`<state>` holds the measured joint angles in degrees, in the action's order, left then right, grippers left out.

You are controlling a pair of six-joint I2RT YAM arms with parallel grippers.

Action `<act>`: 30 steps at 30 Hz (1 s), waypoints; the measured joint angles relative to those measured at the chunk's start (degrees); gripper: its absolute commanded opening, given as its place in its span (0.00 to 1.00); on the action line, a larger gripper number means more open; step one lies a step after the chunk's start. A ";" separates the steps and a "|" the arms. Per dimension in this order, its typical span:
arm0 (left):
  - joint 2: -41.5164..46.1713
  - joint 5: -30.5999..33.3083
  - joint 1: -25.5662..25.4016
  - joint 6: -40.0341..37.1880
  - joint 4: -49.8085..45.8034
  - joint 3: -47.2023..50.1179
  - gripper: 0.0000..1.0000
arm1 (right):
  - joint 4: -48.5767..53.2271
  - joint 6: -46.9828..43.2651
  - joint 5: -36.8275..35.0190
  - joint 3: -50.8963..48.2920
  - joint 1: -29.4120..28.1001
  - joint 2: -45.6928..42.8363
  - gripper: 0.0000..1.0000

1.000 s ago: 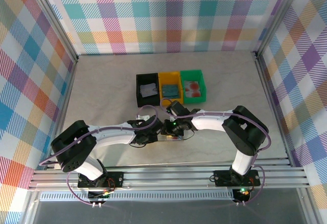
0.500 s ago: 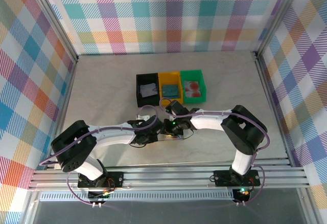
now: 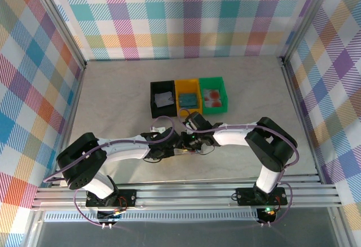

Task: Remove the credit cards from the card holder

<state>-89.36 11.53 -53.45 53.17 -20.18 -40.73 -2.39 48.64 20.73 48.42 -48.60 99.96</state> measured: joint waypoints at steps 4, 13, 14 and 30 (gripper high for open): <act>0.00 0.04 -0.04 -0.02 0.00 0.00 0.19 | 0.98 -0.26 0.33 0.55 -0.74 0.00 0.19; 0.24 0.15 -0.04 -0.07 -0.17 -0.02 0.18 | 9.20 -2.93 -4.28 3.17 -0.13 -2.03 0.19; 0.24 0.15 -0.04 -0.09 -0.20 -0.02 0.18 | 10.10 -3.04 -4.63 3.56 0.09 -2.01 0.19; 1.75 0.11 -0.04 -0.48 1.79 1.79 0.18 | 18.10 -4.63 -8.28 5.55 2.91 -0.37 0.19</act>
<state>-87.61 11.64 -53.49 52.69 -18.39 -38.94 15.70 44.01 12.45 53.98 -45.69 99.59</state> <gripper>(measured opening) 0.186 0.181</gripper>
